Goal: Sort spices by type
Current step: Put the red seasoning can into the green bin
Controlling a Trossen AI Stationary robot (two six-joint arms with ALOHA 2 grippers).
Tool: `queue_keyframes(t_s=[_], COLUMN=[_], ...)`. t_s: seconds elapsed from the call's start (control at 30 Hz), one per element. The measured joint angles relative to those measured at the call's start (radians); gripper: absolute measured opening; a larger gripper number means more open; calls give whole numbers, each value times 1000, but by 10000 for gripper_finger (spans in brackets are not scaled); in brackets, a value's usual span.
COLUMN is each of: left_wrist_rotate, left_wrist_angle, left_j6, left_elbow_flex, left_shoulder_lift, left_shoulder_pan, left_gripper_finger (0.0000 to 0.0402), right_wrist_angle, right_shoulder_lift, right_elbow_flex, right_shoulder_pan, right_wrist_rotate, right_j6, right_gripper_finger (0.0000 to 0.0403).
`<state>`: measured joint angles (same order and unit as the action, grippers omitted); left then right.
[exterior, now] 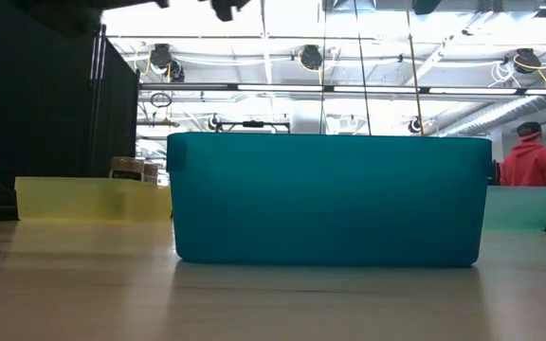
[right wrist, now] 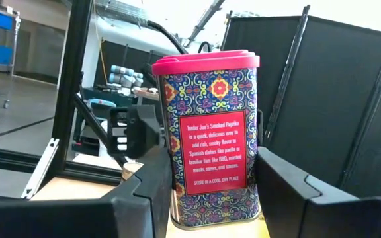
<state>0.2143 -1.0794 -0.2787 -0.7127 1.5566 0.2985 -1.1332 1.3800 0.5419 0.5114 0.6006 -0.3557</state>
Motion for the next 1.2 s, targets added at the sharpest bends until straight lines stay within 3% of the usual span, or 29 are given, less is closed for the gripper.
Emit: queue_keyframes(t_s=[0.23, 0.7, 1.2], left_wrist_rotate=[-55, -184, -186], left_wrist_angle=[-4, 39, 41], left_j6=[22, 60, 51], left_elbow_flex=[-77, -110, -110], left_shoulder_lift=[88, 93, 93], left_shoulder_pan=[-47, -82, -85], left_gripper_finger=[325, 321, 222], right_wrist_angle=[0, 17, 14], right_shoulder_lift=[0, 0, 0], right_elbow_flex=[0, 0, 1], right_shoulder_pan=[-1, -1, -8], right_wrist_rotate=[0, 3, 5], right_j6=[6, 22, 45], right_gripper_finger=[155, 155, 155])
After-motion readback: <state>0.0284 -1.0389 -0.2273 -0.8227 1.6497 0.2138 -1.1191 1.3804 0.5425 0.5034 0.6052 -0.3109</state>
